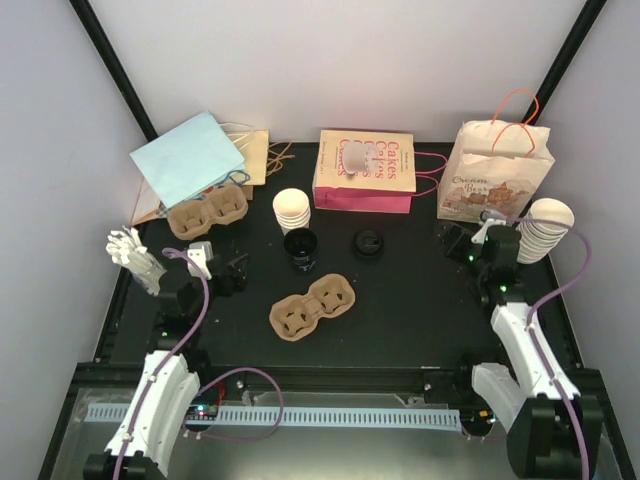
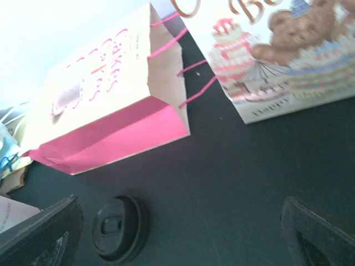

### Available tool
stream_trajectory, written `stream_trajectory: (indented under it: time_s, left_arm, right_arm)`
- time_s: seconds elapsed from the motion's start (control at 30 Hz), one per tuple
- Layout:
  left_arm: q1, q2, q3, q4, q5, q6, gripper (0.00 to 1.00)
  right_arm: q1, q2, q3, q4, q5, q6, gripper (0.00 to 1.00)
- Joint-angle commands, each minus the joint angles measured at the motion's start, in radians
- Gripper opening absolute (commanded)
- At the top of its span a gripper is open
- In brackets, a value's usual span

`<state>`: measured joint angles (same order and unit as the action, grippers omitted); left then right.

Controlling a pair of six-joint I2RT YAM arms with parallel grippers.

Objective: Pack the takeout coffee

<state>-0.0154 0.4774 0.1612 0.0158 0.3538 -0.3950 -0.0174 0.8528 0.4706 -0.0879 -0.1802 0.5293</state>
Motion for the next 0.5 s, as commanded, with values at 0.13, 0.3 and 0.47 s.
stream_trajectory:
  time_s: [0.13,0.3,0.47]
  left_arm:
    - [-0.001,-0.009,0.003,0.027,0.024,0.007,0.99]
    - [-0.001,-0.005,0.001,0.030,0.026,0.007,0.99]
    - [-0.001,-0.004,0.003,0.029,0.018,0.004,0.99]
  right_arm:
    - [-0.001,0.254,0.215,0.033,-0.141,-0.022,1.00]
    - [0.024,0.342,0.343,-0.027,-0.120,-0.071,1.00]
    - [0.052,0.372,0.489,-0.149,-0.012,-0.134,1.00]
